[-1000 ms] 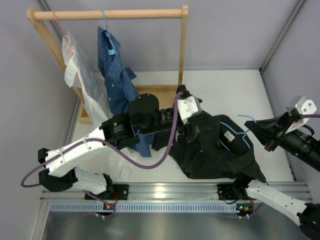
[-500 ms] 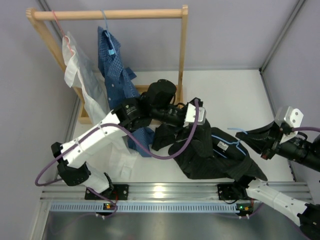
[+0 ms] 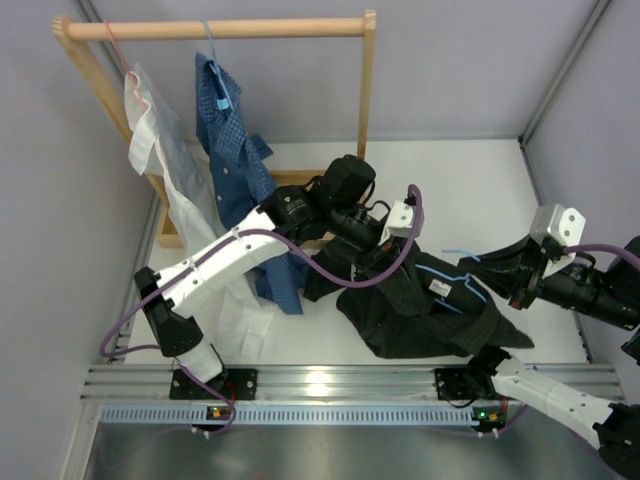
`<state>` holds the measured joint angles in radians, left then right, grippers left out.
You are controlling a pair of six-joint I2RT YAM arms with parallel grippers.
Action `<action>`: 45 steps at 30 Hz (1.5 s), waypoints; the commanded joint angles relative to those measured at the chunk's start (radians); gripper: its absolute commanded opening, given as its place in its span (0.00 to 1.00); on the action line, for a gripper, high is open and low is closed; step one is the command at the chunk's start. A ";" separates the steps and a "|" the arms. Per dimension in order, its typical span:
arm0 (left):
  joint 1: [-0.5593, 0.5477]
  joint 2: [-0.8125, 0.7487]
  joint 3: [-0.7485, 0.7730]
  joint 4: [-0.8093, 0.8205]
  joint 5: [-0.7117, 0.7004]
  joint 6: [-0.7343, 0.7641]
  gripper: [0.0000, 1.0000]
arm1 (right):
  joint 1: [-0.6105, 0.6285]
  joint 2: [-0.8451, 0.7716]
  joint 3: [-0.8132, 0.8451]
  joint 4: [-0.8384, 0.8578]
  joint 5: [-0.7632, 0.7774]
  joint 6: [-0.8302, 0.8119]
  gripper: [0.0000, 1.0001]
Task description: Place the shirt on the hanger
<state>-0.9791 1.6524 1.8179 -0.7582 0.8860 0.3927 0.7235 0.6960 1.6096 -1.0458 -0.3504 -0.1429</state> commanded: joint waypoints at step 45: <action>0.226 -0.183 -0.005 0.020 0.486 0.005 0.00 | 0.077 -0.007 -0.080 -0.218 -0.021 -0.038 0.00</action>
<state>-0.7578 1.5005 1.7573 -0.7799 1.3235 0.4076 0.7853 0.6777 1.4769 -1.2942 -0.3496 -0.1658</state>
